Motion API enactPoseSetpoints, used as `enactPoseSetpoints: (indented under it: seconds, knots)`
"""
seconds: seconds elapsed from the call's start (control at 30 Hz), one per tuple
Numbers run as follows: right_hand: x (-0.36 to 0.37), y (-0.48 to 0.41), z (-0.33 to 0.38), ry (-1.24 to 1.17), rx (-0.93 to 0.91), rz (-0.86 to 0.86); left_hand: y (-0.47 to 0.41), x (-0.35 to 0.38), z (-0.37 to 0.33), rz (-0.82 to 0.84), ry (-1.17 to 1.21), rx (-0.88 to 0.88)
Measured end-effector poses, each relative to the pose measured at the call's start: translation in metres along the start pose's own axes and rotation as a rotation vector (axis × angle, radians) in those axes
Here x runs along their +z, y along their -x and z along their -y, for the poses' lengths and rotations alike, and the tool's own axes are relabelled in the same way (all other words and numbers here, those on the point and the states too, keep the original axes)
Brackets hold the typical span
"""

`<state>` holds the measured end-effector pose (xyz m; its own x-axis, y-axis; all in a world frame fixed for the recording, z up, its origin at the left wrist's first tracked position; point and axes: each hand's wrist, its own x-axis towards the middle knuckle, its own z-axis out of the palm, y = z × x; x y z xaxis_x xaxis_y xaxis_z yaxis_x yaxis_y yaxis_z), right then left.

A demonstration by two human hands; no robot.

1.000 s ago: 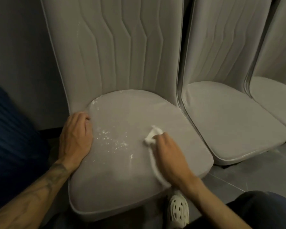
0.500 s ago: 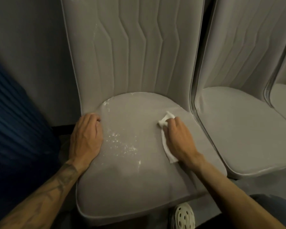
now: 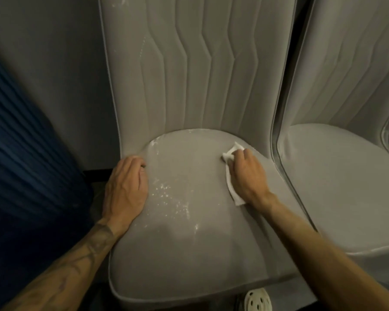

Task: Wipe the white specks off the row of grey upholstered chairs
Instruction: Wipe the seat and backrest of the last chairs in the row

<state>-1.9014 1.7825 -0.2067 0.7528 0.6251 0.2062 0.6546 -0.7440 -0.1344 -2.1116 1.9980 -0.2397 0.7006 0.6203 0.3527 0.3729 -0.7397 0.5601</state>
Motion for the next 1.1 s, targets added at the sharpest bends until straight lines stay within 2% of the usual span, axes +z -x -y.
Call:
enactPoseSetpoints:
  seconds: [0.07,0.17,0.23,0.3,0.4,0.47,0.5,0.6,0.67,0.73,0.83,0.9,0.97,1.1]
  knots:
    - [0.011,0.007,0.032,-0.057,-0.067,0.007,0.001,-0.001,-0.002,0.004,-0.011,-0.001]
    - [0.015,0.049,0.065,-0.236,-0.453,0.052,0.0,-0.002,-0.003,0.004,-0.02,0.005]
    - [0.01,0.044,0.05,-0.235,-0.563,0.088,0.001,-0.003,-0.004,0.006,-0.018,0.007]
    - [0.01,0.014,0.029,-0.145,-0.447,0.059,0.002,-0.004,-0.005,0.005,-0.011,0.008]
    - [0.011,-0.031,0.017,-0.029,-0.127,0.026,0.003,-0.006,-0.005,0.004,-0.005,0.0]
    - [0.014,-0.039,0.038,-0.037,-0.058,0.023,0.002,-0.006,-0.007,0.006,-0.007,-0.004]
    - [0.018,-0.035,0.052,-0.064,-0.092,0.032,0.002,-0.006,-0.007,0.007,-0.007,-0.008]
    - [0.025,0.005,0.088,-0.214,-0.459,0.069,0.001,-0.008,-0.009,0.013,-0.01,-0.027]
    - [0.021,0.012,0.08,-0.247,-0.616,0.106,0.001,-0.009,-0.01,0.023,-0.011,-0.043]
    - [0.02,-0.01,0.056,-0.182,-0.536,0.084,0.001,-0.01,-0.012,0.025,-0.02,-0.036]
    - [0.022,-0.059,0.028,-0.049,-0.186,0.019,0.001,-0.01,-0.012,0.02,-0.014,-0.043]
    - [0.027,-0.081,0.039,-0.067,-0.072,0.003,0.0,-0.009,-0.011,0.018,-0.003,-0.053]
    - [0.035,-0.087,0.066,-0.093,-0.128,0.029,0.001,-0.008,-0.012,0.022,0.002,-0.053]
    - [0.035,-0.059,0.088,-0.234,-0.466,0.099,0.001,-0.007,-0.008,0.056,0.003,-0.064]
